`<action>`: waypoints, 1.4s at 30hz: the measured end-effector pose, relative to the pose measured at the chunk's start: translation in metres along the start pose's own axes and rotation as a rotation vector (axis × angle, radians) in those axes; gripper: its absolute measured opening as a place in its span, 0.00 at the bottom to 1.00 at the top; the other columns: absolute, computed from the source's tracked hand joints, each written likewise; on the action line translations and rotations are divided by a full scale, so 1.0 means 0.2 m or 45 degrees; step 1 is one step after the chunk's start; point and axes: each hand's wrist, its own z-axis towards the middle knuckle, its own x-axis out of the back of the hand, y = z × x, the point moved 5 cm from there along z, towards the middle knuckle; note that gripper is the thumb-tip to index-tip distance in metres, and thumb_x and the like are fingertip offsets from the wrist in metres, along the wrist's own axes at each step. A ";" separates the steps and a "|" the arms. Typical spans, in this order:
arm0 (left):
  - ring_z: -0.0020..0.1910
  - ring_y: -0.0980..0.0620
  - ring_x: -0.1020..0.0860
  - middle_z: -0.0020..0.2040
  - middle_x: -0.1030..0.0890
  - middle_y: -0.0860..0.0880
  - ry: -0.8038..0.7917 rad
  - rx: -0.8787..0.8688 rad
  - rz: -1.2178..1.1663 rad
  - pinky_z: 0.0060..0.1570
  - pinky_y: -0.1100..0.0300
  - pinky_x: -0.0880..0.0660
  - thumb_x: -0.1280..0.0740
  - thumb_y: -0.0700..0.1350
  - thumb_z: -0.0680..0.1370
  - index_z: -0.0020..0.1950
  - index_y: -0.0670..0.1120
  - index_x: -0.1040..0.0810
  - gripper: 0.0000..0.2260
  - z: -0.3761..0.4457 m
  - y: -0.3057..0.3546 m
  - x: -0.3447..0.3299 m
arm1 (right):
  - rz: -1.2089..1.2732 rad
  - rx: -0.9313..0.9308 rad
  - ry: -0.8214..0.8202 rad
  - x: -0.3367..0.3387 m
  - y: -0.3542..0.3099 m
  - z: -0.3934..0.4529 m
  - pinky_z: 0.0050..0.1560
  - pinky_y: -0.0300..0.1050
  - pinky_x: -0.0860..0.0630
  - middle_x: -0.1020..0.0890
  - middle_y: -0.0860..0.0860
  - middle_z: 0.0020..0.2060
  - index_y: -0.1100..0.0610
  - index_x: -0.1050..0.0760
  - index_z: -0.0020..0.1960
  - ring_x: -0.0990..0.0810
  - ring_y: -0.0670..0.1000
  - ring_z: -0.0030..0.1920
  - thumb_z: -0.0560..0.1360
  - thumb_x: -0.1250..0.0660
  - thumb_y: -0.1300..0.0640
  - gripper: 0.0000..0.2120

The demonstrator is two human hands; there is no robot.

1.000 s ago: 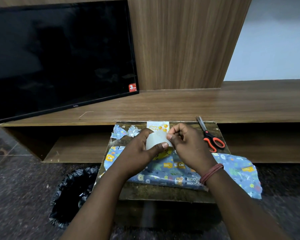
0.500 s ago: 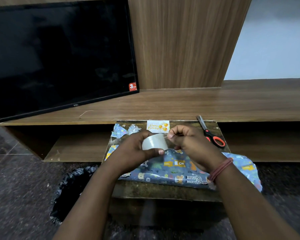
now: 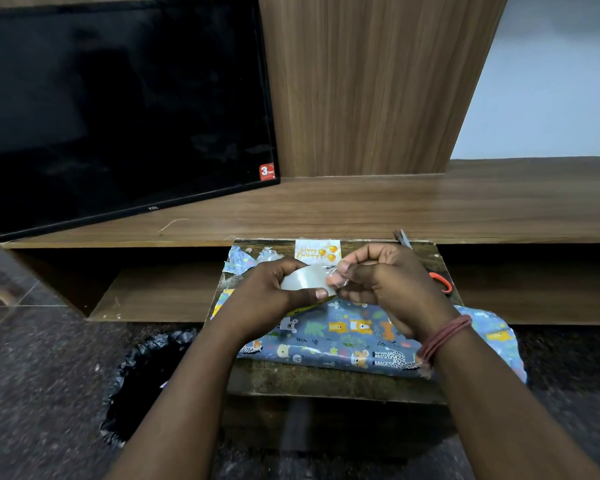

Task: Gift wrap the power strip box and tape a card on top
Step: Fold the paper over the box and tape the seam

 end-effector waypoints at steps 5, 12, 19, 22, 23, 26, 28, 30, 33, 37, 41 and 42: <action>0.27 0.62 0.26 0.34 0.19 0.58 -0.013 0.003 0.003 0.26 0.69 0.34 0.21 0.46 0.72 0.53 0.50 0.16 0.11 -0.01 0.01 -0.01 | 0.023 -0.087 -0.097 -0.01 0.02 0.00 0.56 0.60 0.19 0.14 0.62 0.42 0.62 0.25 0.46 0.13 0.56 0.45 0.79 0.35 0.69 0.05; 0.36 0.56 0.25 0.48 0.19 0.48 0.084 -0.047 0.103 0.35 0.57 0.27 0.19 0.53 0.70 0.55 0.62 0.27 0.21 0.00 0.00 0.02 | 0.085 -0.105 -0.077 0.00 0.03 0.01 0.55 0.59 0.19 0.15 0.60 0.40 0.61 0.26 0.47 0.16 0.59 0.45 0.79 0.35 0.69 0.05; 0.55 0.66 0.24 0.55 0.21 0.66 0.122 -0.352 0.401 0.59 0.56 0.26 0.22 0.50 0.74 0.63 0.69 0.23 0.22 -0.03 0.11 0.02 | 0.095 0.042 0.036 -0.01 -0.01 0.02 0.52 0.56 0.16 0.16 0.60 0.36 0.64 0.25 0.47 0.14 0.59 0.42 0.80 0.35 0.68 0.04; 0.49 0.66 0.22 0.51 0.20 0.70 0.104 -0.238 0.307 0.47 0.60 0.22 0.20 0.50 0.71 0.52 0.64 0.19 0.15 -0.02 0.10 0.02 | 0.082 0.110 0.013 -0.02 -0.02 0.00 0.52 0.58 0.17 0.15 0.64 0.39 0.63 0.25 0.46 0.14 0.62 0.48 0.79 0.34 0.68 0.04; 0.47 0.64 0.21 0.51 0.19 0.66 0.103 -0.199 0.273 0.44 0.58 0.21 0.19 0.51 0.70 0.52 0.62 0.19 0.15 -0.02 0.09 0.02 | 0.089 0.117 0.001 -0.03 -0.02 0.00 0.53 0.59 0.17 0.15 0.65 0.40 0.63 0.25 0.46 0.14 0.63 0.49 0.79 0.34 0.68 0.04; 0.49 0.49 0.18 0.51 0.17 0.56 0.096 -0.146 0.232 0.46 0.46 0.19 0.19 0.59 0.65 0.53 0.59 0.19 0.19 -0.02 0.09 0.03 | 0.135 0.140 -0.036 -0.03 -0.02 -0.01 0.55 0.63 0.19 0.16 0.67 0.41 0.64 0.26 0.46 0.14 0.64 0.50 0.79 0.35 0.69 0.04; 0.46 0.43 0.17 0.51 0.17 0.53 0.084 -0.118 0.233 0.43 0.42 0.19 0.20 0.62 0.64 0.52 0.59 0.19 0.21 -0.02 0.10 0.03 | 0.143 0.176 -0.072 -0.04 -0.04 -0.01 0.54 0.62 0.19 0.17 0.65 0.39 0.64 0.26 0.46 0.14 0.64 0.50 0.79 0.35 0.69 0.04; 0.40 0.48 0.18 0.49 0.16 0.55 0.068 -0.090 0.260 0.39 0.45 0.19 0.19 0.59 0.65 0.50 0.59 0.20 0.18 -0.03 0.10 0.03 | 0.091 0.219 -0.076 -0.03 -0.05 -0.01 0.49 0.56 0.17 0.17 0.63 0.37 0.64 0.26 0.46 0.14 0.61 0.45 0.78 0.34 0.69 0.04; 0.45 0.55 0.17 0.49 0.16 0.57 -0.020 -0.073 0.301 0.49 0.50 0.20 0.19 0.59 0.67 0.49 0.59 0.19 0.16 -0.03 0.10 0.03 | -0.065 0.278 -0.029 -0.01 -0.06 0.00 0.45 0.52 0.18 0.16 0.58 0.34 0.63 0.24 0.44 0.16 0.55 0.36 0.77 0.32 0.70 0.05; 0.46 0.49 0.16 0.48 0.14 0.55 -0.213 0.020 0.197 0.54 0.45 0.20 0.18 0.53 0.68 0.54 0.58 0.18 0.17 -0.04 0.07 0.02 | -0.180 0.302 0.007 0.00 -0.06 0.00 0.47 0.56 0.22 0.14 0.59 0.35 0.63 0.22 0.44 0.17 0.61 0.37 0.76 0.29 0.68 0.03; 0.51 0.38 0.15 0.51 0.13 0.45 -0.372 0.105 0.006 0.60 0.37 0.22 0.18 0.46 0.69 0.59 0.57 0.19 0.21 -0.06 0.05 0.00 | -0.322 0.347 -0.037 -0.03 -0.08 -0.02 0.43 0.58 0.20 0.14 0.59 0.36 0.63 0.21 0.46 0.17 0.66 0.39 0.76 0.29 0.66 0.01; 0.51 0.37 0.15 0.52 0.14 0.42 -0.421 0.144 -0.074 0.59 0.38 0.21 0.20 0.42 0.71 0.60 0.55 0.19 0.21 -0.06 0.06 -0.02 | -0.348 0.357 -0.045 -0.04 -0.09 -0.02 0.37 0.48 0.21 0.14 0.58 0.36 0.63 0.21 0.46 0.16 0.57 0.33 0.76 0.30 0.67 0.01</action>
